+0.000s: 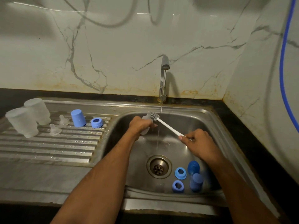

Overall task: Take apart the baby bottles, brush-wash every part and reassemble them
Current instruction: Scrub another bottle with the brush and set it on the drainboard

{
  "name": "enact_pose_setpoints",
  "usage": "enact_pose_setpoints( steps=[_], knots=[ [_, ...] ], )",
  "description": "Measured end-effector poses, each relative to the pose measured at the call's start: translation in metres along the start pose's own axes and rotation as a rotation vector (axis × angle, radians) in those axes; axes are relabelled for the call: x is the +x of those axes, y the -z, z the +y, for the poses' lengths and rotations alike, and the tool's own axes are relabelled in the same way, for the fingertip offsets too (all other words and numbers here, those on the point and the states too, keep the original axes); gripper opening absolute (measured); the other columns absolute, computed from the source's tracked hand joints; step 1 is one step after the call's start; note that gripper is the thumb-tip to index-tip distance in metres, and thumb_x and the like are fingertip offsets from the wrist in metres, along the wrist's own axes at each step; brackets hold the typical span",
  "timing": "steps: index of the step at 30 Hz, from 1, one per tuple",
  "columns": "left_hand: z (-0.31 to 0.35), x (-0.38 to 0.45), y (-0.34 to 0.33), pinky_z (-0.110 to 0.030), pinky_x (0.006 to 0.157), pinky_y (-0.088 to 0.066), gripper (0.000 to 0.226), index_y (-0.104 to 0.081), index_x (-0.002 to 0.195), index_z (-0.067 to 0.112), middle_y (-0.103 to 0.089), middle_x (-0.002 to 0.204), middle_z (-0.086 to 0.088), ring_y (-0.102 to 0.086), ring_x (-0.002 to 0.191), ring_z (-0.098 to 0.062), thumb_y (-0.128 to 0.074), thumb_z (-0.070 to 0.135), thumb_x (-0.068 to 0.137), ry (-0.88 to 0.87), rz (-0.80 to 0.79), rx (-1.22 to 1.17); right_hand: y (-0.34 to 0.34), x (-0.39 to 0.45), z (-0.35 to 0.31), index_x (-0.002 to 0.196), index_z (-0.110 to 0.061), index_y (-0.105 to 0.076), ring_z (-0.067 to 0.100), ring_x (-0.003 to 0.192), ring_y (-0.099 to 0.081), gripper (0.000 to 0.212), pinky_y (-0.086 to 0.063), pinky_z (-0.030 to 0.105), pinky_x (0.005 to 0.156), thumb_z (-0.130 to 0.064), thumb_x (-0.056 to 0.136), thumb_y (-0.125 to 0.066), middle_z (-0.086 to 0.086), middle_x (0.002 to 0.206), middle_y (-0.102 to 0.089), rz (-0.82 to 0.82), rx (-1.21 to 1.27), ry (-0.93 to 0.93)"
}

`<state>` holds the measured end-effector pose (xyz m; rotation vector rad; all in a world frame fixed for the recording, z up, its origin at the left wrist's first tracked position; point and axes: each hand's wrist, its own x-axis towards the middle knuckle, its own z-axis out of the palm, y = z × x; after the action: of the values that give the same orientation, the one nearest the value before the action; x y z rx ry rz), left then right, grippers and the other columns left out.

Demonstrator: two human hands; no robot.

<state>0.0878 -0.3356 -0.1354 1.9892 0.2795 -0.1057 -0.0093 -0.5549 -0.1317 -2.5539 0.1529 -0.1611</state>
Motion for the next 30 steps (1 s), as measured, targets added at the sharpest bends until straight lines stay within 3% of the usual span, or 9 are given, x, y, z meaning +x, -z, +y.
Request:
enact_pose_setpoints(
  steps=[3, 7, 12, 15, 20, 24, 27, 30],
  knots=[
    [-0.002, -0.004, -0.005, -0.043, 0.089, -0.058, 0.032, -0.056, 0.102, 0.010, -0.062, 0.112, -0.013, -0.061, 0.098, -0.026, -0.076, 0.023, 0.080, -0.057, 0.029, 0.069, -0.008, 0.001, -0.004, 0.087, -0.019, -0.075, 0.014, 0.066, -0.066, 0.033, -0.058, 0.034, 0.066, -0.047, 0.098, -0.062, 0.000, 0.068, -0.067, 0.013, 0.019, -0.008],
    [0.002, -0.004, -0.002, -0.044, 0.091, -0.058, 0.053, -0.059, 0.110, 0.007, -0.061, 0.110, -0.010, -0.064, 0.104, -0.026, -0.088, 0.030, 0.072, -0.094, 0.075, 0.202, -0.007, 0.009, -0.005, 0.084, -0.018, -0.075, 0.014, 0.063, -0.065, 0.036, -0.059, 0.036, 0.066, -0.048, 0.097, -0.063, -0.001, 0.064, -0.065, 0.032, 0.012, -0.002],
    [0.001, -0.003, -0.009, -0.038, 0.093, -0.055, 0.056, -0.056, 0.115, 0.010, -0.060, 0.115, -0.008, -0.061, 0.111, -0.024, -0.089, 0.025, 0.072, -0.128, 0.053, 0.326, -0.006, 0.010, -0.005, 0.083, -0.017, -0.075, 0.015, 0.062, -0.063, 0.035, -0.053, 0.031, 0.061, -0.048, 0.097, -0.064, 0.001, 0.063, -0.064, 0.034, 0.023, 0.003],
    [-0.003, -0.005, -0.012, -0.037, 0.091, -0.056, 0.055, -0.053, 0.112, 0.013, -0.061, 0.119, -0.010, -0.060, 0.109, -0.024, -0.089, 0.022, 0.072, -0.122, 0.077, 0.323, -0.006, 0.006, -0.005, 0.088, -0.018, -0.076, 0.015, 0.065, -0.064, 0.033, -0.052, 0.029, 0.061, -0.047, 0.097, -0.064, 0.001, 0.067, -0.066, 0.016, 0.037, 0.007],
    [-0.003, -0.001, -0.002, -0.040, 0.094, -0.056, 0.068, -0.051, 0.124, 0.009, -0.061, 0.123, -0.011, -0.061, 0.113, -0.027, -0.091, 0.018, 0.069, -0.117, 0.132, 0.228, 0.002, 0.001, 0.004, 0.095, -0.019, -0.076, 0.015, 0.069, -0.065, 0.031, -0.056, 0.033, 0.068, -0.048, 0.097, -0.064, 0.001, 0.071, -0.067, -0.003, 0.026, 0.005],
    [-0.002, -0.003, -0.010, -0.039, 0.091, -0.056, 0.057, -0.059, 0.114, 0.004, -0.061, 0.110, -0.008, -0.061, 0.104, -0.024, -0.088, 0.033, 0.074, -0.144, 0.050, 0.158, -0.001, 0.001, 0.009, 0.093, -0.019, -0.076, 0.013, 0.071, -0.067, 0.032, -0.059, 0.035, 0.073, -0.048, 0.098, -0.062, 0.000, 0.072, -0.069, 0.010, 0.002, -0.006],
    [-0.001, -0.006, -0.012, -0.038, 0.086, -0.057, 0.030, -0.067, 0.099, 0.002, -0.068, 0.103, -0.013, -0.063, 0.090, -0.022, -0.076, 0.026, 0.082, -0.189, 0.051, 0.148, -0.007, 0.006, 0.005, 0.092, -0.019, -0.076, 0.014, 0.069, -0.067, 0.034, -0.060, 0.038, 0.072, -0.050, 0.097, -0.063, 0.000, 0.071, -0.068, 0.023, 0.032, -0.020],
    [0.004, -0.009, -0.016, -0.035, 0.085, -0.058, 0.037, -0.068, 0.108, 0.005, -0.067, 0.100, -0.008, -0.064, 0.094, -0.021, -0.081, 0.015, 0.074, -0.261, -0.004, 0.232, -0.008, 0.012, -0.004, 0.092, -0.019, -0.077, 0.014, 0.064, -0.064, 0.034, -0.054, 0.030, 0.062, -0.050, 0.096, -0.064, -0.001, 0.066, -0.064, 0.029, 0.033, -0.017]
  ],
)
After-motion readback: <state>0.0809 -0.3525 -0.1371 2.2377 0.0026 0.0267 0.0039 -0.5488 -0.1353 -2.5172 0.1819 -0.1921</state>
